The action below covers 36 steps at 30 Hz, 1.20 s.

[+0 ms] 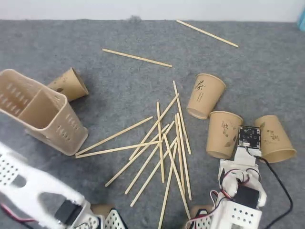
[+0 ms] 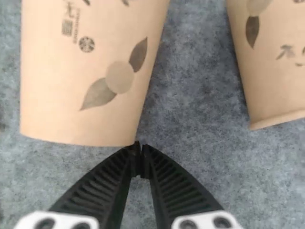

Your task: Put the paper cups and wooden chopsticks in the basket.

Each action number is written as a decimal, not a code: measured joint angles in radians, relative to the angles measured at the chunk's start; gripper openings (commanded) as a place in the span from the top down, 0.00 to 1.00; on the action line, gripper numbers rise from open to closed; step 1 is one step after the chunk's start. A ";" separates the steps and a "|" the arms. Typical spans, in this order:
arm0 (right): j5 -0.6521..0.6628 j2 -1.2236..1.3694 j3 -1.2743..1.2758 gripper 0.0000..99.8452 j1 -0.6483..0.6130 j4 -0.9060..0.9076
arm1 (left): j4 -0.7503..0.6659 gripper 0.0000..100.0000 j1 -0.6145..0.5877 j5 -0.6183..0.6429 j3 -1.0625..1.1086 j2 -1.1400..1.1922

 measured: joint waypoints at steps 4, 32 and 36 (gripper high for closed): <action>0.000 0.000 0.000 0.99 0.000 0.000 | 0.123 0.77 -0.012 -0.072 0.000 0.000; 0.000 0.000 0.000 0.99 0.003 0.000 | -0.222 0.77 0.015 -0.098 0.899 -0.445; 0.000 0.000 0.000 0.99 0.003 0.000 | -0.508 0.77 0.017 -0.061 0.999 -0.442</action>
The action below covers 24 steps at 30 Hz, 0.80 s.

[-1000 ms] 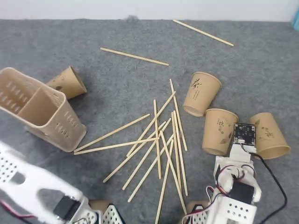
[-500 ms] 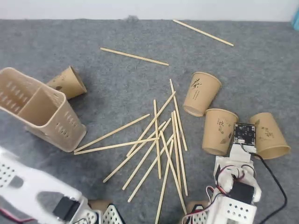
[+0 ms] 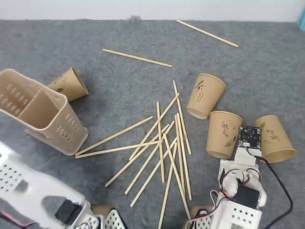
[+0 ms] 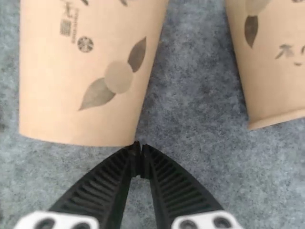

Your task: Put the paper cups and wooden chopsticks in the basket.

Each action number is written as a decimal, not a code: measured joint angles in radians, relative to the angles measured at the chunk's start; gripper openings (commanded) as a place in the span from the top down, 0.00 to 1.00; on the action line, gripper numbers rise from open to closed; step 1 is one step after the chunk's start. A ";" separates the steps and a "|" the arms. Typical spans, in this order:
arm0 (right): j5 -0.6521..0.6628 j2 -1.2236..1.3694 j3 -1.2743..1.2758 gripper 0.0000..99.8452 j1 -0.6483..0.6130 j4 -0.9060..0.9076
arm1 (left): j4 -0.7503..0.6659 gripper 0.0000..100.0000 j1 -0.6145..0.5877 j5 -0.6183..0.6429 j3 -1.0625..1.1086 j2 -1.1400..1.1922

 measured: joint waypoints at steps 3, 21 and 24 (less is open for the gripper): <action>0.000 0.000 0.000 0.99 0.000 0.000 | -0.204 0.77 0.009 0.000 0.055 0.031; 0.000 0.000 0.000 0.99 0.000 0.000 | -0.848 0.77 0.071 -0.114 0.149 0.313; 0.000 0.000 0.000 0.99 0.000 0.000 | -0.933 0.77 0.074 -0.143 0.149 0.359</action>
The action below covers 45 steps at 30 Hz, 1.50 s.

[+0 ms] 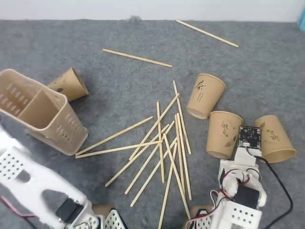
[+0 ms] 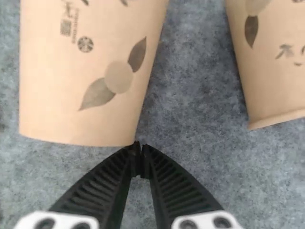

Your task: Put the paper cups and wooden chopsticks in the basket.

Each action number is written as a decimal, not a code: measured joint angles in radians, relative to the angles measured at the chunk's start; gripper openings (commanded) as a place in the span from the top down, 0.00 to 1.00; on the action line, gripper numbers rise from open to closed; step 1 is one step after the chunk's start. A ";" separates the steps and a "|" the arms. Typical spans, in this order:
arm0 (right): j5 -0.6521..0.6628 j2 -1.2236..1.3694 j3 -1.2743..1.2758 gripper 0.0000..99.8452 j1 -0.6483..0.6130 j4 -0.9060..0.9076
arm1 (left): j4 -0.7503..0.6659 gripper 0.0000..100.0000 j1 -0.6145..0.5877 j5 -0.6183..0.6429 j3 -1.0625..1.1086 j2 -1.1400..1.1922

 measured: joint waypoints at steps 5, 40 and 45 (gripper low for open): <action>0.000 0.000 0.000 0.99 0.000 0.000 | -0.087 0.77 0.003 -0.003 0.000 0.032; 0.000 0.000 0.000 0.99 0.000 0.000 | -0.523 0.85 -0.006 0.100 0.003 0.198; 0.000 0.000 0.000 0.99 0.000 0.000 | -0.523 0.87 -0.006 0.101 -0.006 0.206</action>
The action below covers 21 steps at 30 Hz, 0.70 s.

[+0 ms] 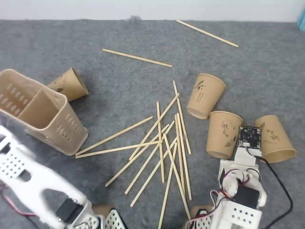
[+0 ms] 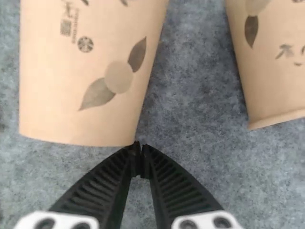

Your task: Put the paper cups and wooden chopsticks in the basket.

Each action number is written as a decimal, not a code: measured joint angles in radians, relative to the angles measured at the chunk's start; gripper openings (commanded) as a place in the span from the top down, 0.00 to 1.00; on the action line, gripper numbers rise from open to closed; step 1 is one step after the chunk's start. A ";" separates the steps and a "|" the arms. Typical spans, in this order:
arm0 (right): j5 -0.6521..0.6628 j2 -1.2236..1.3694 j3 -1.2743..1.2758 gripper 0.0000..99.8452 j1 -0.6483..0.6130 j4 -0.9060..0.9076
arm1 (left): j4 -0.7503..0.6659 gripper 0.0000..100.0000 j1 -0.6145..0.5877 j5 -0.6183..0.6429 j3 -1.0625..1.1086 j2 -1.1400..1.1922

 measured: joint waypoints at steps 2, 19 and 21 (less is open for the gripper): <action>0.000 0.000 0.000 0.99 0.000 0.000 | 0.000 0.85 0.000 0.000 -0.003 0.002; 0.000 0.000 0.000 0.99 0.000 0.000 | 0.037 0.90 -0.006 0.003 -0.084 0.008; 0.000 0.000 0.000 0.99 0.000 0.000 | 0.081 0.90 -0.006 0.003 -0.112 0.008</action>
